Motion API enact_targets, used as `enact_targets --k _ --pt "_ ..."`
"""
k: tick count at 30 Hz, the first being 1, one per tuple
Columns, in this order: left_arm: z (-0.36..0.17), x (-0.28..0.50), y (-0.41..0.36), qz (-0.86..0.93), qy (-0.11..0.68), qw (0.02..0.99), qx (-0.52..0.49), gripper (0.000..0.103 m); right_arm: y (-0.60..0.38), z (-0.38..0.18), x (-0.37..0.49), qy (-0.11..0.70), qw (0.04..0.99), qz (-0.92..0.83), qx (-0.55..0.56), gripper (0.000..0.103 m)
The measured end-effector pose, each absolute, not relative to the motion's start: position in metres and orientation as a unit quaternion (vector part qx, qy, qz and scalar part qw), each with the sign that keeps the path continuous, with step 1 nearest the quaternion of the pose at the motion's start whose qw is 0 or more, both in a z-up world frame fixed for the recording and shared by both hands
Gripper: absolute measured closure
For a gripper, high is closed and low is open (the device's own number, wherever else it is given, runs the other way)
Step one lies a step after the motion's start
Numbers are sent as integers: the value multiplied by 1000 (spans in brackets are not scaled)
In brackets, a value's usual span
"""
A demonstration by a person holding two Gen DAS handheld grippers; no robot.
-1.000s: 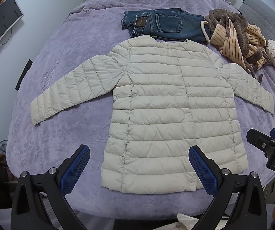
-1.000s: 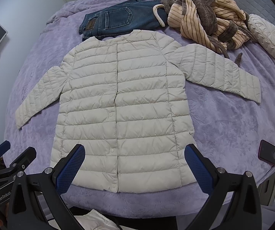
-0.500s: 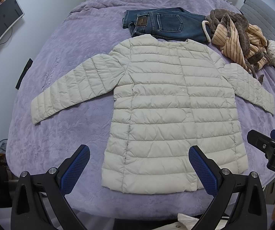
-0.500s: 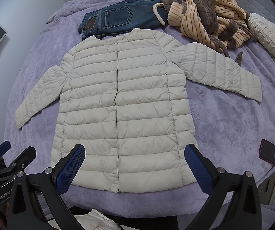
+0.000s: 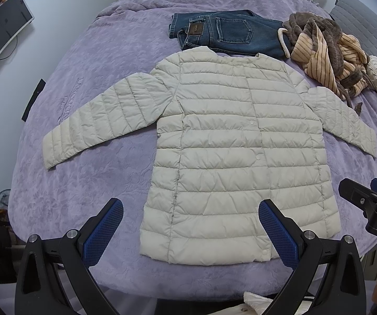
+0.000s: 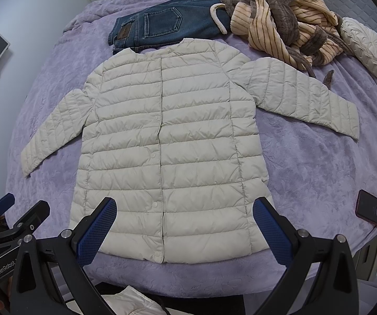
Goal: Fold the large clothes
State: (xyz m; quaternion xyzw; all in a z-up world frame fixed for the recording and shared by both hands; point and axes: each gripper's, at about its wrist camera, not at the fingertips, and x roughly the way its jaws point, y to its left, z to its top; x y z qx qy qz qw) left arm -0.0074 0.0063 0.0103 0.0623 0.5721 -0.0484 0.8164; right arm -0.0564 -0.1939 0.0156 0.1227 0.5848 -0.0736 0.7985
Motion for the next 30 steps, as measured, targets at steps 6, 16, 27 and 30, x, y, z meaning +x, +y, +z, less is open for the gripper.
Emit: enact_targets --k 6,16,27,30 --pt "11 -7 6 -49 573 816 62 0 -194 15 -56 585 798 -74 123 0" --pt "11 -7 6 -49 573 816 62 0 -193 15 -57 586 798 -74 123 0" --pt "6 -8 11 -48 574 815 61 0 -193 14 -56 586 797 -74 123 0" --pt "6 -8 11 -49 574 815 61 0 -193 15 -56 587 797 -74 123 0"
